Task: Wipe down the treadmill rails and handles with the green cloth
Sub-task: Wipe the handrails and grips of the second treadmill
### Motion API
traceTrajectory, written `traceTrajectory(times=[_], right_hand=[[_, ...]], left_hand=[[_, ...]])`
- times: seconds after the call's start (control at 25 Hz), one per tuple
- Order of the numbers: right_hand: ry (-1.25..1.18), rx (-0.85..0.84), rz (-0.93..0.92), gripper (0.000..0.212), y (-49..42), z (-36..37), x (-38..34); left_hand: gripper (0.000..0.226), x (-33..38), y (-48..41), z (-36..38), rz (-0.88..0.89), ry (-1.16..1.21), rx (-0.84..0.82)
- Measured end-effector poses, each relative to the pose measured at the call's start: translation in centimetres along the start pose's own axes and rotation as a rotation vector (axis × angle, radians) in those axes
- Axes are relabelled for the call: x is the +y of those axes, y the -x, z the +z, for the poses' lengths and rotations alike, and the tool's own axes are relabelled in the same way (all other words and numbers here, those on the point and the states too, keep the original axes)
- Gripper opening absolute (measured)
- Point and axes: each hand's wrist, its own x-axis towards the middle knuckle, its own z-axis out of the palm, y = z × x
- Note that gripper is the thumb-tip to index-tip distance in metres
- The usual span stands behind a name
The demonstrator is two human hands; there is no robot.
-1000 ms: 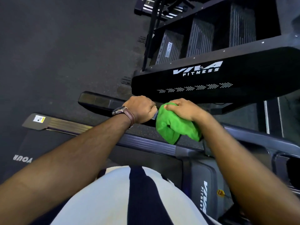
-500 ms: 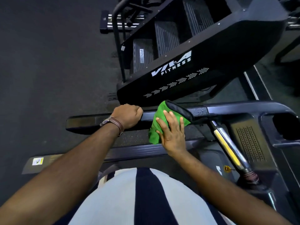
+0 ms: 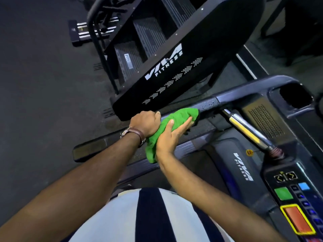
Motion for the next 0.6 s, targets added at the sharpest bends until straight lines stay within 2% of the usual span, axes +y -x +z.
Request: traceTrajectory(times=[0.08,0.16,0.24,0.28,0.32,0.4,0.44,0.52,0.6], right_hand=[[-0.193,-0.028,0.335,0.067,1.5,0.7,2.0],[-0.516,-0.078,0.61,0.061,1.3,0.4,2.5],[-0.614,-0.045,0.751,0.056,-0.3,-0.1,1.0],[-0.619,0.022,0.75,0.053,-1.4,-0.2,0.3],[-0.666,0.115,0.702,0.048,-2.4,0.0,-0.2],[-0.653,0.263,0.411,0.04,-2.6,0.2,-1.0],[-0.545,0.31,0.241,0.041,-2.0,0.5,-0.9],[-0.25,0.286,-0.058,0.047,0.6,1.6,0.2],[-0.126,0.206,-0.174,0.049,2.7,2.6,2.3]], left_hand=[[0.055,-0.2,-0.3,0.2,0.042,-0.004,0.003],[0.058,-0.4,-0.3,0.4,0.077,-0.006,0.001],[0.061,-0.5,-0.3,0.3,0.098,-0.006,-0.017],[0.062,-0.6,-0.4,0.2,0.101,-0.007,-0.028],[0.062,-0.6,-0.4,0.1,0.103,-0.008,-0.04],[0.063,-0.6,-0.5,0.1,0.1,-0.007,-0.062],[0.063,-0.6,-0.5,0.1,0.097,-0.006,-0.073],[0.064,-0.7,-0.7,0.2,0.099,-0.008,-0.091],[0.065,-0.9,-0.8,0.3,0.122,-0.007,-0.1]])
